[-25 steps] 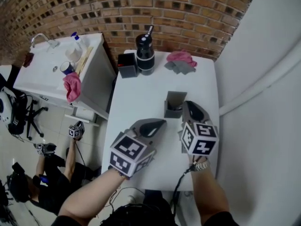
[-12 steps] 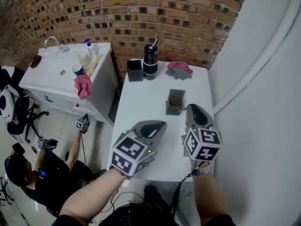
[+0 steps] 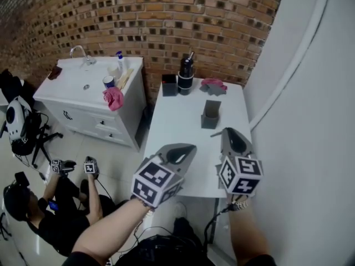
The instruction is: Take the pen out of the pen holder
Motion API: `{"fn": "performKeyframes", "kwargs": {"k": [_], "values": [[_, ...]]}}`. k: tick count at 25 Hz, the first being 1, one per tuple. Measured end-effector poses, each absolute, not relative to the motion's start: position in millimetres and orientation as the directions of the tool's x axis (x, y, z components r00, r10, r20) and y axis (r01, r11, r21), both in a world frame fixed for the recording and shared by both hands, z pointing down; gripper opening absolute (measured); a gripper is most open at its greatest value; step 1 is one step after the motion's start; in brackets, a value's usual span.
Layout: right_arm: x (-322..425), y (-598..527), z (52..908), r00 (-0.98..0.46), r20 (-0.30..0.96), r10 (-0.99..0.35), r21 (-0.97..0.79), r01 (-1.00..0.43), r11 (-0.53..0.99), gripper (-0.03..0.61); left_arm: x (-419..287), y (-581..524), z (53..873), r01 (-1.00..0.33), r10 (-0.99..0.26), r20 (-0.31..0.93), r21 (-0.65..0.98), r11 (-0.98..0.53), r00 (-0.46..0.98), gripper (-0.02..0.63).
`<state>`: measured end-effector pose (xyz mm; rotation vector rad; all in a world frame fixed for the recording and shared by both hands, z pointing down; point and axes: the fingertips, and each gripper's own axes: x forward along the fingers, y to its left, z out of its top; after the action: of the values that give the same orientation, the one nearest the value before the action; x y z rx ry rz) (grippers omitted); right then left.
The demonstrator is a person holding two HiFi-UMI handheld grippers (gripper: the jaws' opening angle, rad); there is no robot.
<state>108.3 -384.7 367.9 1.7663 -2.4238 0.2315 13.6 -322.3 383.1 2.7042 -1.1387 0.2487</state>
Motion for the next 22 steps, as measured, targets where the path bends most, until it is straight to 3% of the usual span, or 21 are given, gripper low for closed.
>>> {"fn": "performKeyframes", "kwargs": {"k": [22], "values": [[44.3,-158.9,327.7,-0.257,0.115,-0.96,0.029,-0.965,0.261,0.058,-41.8,-122.8,354.5,-0.649,-0.639,0.13,0.067,-0.757,0.758,0.003]]}}
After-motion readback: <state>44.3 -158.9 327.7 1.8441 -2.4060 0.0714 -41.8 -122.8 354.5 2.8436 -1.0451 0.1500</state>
